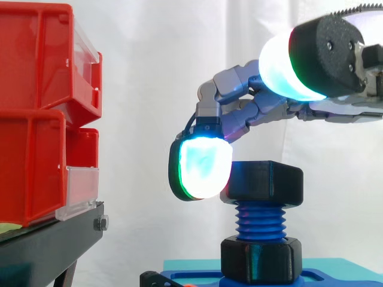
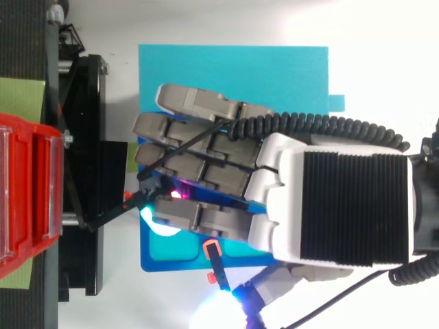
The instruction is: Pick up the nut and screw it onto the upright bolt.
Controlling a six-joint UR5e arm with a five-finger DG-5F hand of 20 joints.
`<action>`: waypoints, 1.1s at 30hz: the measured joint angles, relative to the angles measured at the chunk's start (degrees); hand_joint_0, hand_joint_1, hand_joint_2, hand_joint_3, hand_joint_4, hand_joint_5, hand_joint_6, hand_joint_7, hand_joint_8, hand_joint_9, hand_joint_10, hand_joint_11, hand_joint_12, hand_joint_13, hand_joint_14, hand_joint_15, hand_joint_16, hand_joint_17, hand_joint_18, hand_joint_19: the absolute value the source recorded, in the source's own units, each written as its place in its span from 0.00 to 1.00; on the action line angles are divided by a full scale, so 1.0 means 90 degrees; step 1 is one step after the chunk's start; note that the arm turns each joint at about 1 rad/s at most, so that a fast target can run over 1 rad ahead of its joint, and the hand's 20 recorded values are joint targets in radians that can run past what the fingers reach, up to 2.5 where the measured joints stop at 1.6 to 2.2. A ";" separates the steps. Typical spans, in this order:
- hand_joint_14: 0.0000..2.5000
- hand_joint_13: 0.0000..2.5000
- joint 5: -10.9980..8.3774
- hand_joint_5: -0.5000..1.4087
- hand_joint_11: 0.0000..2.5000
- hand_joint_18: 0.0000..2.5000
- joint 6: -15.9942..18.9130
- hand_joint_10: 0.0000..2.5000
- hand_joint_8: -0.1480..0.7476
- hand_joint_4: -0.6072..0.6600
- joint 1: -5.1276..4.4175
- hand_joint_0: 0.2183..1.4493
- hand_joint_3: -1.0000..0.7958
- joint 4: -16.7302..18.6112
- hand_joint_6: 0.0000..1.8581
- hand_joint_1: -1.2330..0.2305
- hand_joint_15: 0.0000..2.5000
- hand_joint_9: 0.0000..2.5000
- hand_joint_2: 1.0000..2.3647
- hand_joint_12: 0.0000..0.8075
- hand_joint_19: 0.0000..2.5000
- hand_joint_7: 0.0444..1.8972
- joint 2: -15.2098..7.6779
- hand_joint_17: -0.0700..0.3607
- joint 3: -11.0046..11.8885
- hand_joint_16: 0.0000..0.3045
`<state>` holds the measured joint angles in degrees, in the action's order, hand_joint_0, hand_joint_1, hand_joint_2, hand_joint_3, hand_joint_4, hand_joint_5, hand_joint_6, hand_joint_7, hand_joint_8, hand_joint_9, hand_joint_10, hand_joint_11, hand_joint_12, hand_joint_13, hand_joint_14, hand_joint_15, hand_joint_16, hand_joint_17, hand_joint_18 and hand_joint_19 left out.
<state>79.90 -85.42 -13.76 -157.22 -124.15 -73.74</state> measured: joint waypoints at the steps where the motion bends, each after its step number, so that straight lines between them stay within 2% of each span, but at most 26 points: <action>1: 0.00 0.13 0.0000 0.22 0.00 0.00 -0.0008 0.00 0.49 0.70 0.0011 0.22 0.28 -0.0029 0.27 0.77 0.00 0.22 0.00 0.38 0.00 0.61 0.0000 0.32 0.0000 0.10; 7: 0.00 0.13 0.0014 0.22 0.00 0.00 -0.0042 0.00 0.49 0.69 0.0132 0.22 0.28 -0.0107 0.27 0.77 0.00 0.22 0.00 0.38 0.00 0.64 0.0002 0.31 0.0000 0.10; 21: 0.00 0.14 0.0431 0.23 0.00 0.00 -0.0175 0.00 0.49 0.68 0.0398 0.22 0.28 -0.0097 0.27 0.77 0.00 0.23 0.00 0.36 0.00 0.71 0.0000 0.31 0.0000 0.09; 27: 0.00 0.14 0.0522 0.24 0.00 0.00 -0.0244 0.00 0.49 0.68 0.0508 0.23 0.28 -0.0123 0.27 0.76 0.00 0.24 0.00 0.36 0.00 0.75 0.0002 0.30 0.0000 0.09; 33: 0.00 0.15 0.0580 0.24 0.00 0.00 -0.0387 0.00 0.49 0.66 0.0634 0.23 0.28 -0.0166 0.30 0.76 0.00 0.25 0.00 0.35 0.00 0.74 0.0000 0.30 0.0000 0.09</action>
<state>85.12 -88.90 -8.06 -158.71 -124.15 -73.74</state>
